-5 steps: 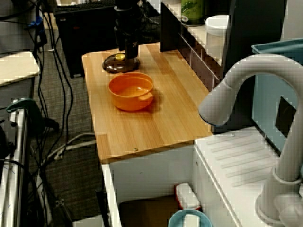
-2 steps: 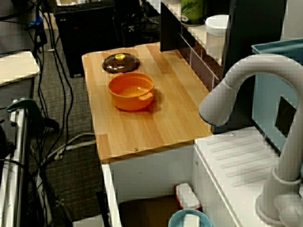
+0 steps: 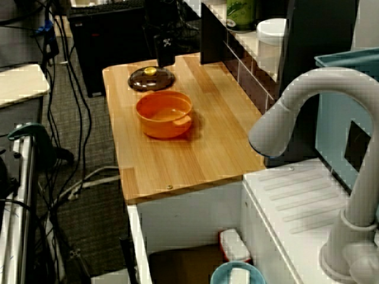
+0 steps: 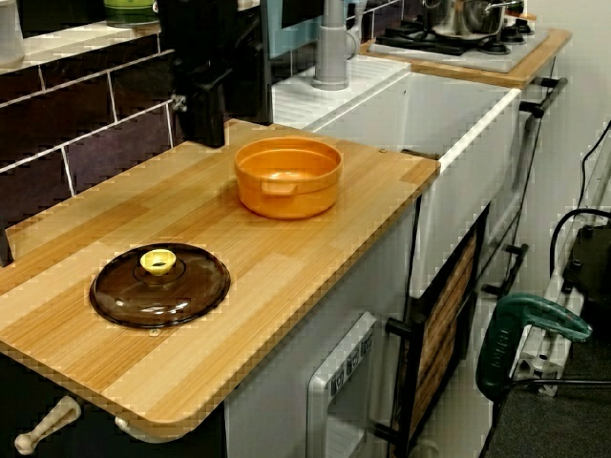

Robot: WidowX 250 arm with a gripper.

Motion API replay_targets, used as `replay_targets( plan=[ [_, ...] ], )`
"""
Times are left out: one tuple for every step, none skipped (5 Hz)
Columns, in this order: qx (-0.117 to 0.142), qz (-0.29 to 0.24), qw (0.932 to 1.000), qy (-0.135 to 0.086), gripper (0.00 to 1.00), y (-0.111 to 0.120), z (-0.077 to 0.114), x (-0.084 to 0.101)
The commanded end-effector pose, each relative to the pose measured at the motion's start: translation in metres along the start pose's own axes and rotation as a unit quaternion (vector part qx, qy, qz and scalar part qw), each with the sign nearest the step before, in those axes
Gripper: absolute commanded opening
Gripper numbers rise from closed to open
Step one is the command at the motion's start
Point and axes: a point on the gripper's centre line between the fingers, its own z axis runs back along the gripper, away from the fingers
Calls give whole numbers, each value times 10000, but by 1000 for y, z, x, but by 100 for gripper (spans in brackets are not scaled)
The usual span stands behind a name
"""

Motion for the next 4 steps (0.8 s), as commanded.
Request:
replay_targets(
  plan=[
    [94,-222,9992,-308,100,-16,19,-6],
    [209,-260,9988,-367,100,-17,9,-12],
    [337,-340,9981,-386,100,-19,0,-16],
    [465,-314,9974,-450,100,-16,-12,-18]
  ],
)
